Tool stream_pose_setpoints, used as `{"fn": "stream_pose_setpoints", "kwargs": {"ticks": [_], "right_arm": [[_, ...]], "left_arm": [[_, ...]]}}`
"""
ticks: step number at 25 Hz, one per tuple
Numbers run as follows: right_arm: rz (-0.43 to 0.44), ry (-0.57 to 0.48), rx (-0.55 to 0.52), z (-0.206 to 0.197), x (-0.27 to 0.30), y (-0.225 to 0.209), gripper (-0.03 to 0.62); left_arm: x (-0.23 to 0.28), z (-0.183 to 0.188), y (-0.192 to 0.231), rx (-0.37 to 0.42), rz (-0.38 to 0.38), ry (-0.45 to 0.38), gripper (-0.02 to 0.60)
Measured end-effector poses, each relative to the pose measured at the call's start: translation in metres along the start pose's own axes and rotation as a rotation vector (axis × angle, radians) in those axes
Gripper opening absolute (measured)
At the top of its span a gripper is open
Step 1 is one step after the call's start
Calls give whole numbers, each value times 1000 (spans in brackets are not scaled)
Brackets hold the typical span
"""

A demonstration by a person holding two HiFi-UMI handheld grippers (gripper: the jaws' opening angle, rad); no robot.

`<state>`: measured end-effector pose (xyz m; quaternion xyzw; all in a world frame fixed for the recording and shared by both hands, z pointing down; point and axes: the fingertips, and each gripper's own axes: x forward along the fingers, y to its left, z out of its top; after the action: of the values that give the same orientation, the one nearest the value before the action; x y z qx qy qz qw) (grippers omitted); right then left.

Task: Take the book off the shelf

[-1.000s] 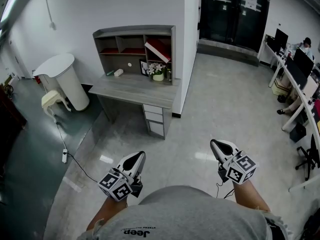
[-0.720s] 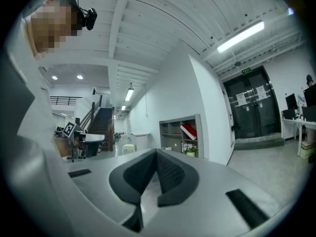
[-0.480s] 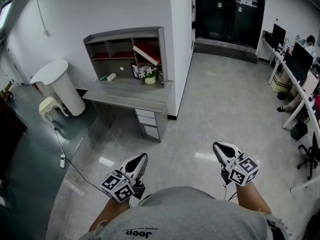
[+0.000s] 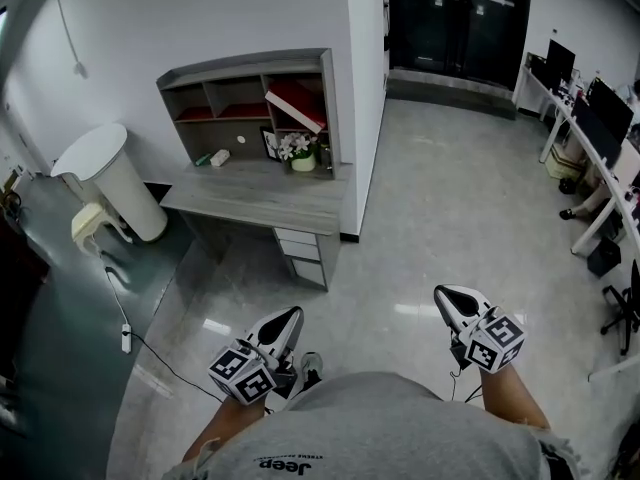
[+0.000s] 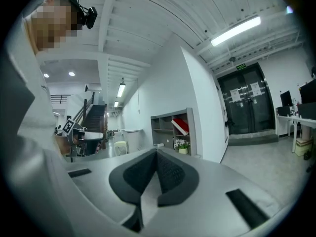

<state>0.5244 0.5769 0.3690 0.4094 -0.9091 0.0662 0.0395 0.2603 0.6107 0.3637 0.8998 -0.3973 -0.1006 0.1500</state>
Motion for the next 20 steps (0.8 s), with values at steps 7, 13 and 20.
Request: {"fn": "stream_pose_setpoints", "kwargs": {"ticks": [7, 13, 20], "right_arm": [[-49, -15, -26, 36, 160, -10, 12], [-65, -33, -54, 80, 312, -10, 12], [-68, -17, -63, 94, 435, -24, 12]], "left_arm": [[43, 65, 152, -6, -70, -2, 15], [72, 134, 289, 24, -109, 5, 15], [99, 170, 401, 6, -126, 15, 15]]}}
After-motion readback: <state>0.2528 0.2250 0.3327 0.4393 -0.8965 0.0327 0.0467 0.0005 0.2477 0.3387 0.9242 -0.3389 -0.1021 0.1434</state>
